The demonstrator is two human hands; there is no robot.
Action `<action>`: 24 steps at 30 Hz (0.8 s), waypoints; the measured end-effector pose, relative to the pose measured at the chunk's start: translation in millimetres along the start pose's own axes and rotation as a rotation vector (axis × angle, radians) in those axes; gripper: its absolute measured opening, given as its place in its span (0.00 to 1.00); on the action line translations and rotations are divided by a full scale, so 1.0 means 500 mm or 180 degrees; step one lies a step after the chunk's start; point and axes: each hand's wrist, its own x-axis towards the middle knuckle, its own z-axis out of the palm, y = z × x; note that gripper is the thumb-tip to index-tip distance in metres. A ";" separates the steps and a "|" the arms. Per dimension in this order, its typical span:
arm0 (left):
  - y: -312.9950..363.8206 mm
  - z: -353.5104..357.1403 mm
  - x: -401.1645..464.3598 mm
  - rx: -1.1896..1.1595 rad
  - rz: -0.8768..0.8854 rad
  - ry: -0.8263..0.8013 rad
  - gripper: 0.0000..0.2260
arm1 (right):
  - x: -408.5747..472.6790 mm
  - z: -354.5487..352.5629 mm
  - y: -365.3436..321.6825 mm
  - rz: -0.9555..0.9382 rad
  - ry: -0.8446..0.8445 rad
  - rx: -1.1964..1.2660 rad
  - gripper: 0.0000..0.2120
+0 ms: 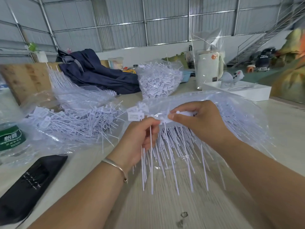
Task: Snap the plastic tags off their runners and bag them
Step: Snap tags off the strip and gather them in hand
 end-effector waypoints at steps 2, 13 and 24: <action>-0.005 0.007 -0.002 0.0344 0.0037 0.0096 0.14 | -0.001 0.001 0.005 0.0068 -0.0086 -0.0397 0.04; -0.004 -0.002 0.000 0.0144 -0.0239 0.0166 0.17 | 0.008 -0.016 0.007 0.0221 -0.0250 0.0284 0.01; 0.006 -0.017 -0.010 0.1443 0.0177 -0.0318 0.08 | 0.016 -0.052 -0.005 0.0642 -0.1293 0.0247 0.01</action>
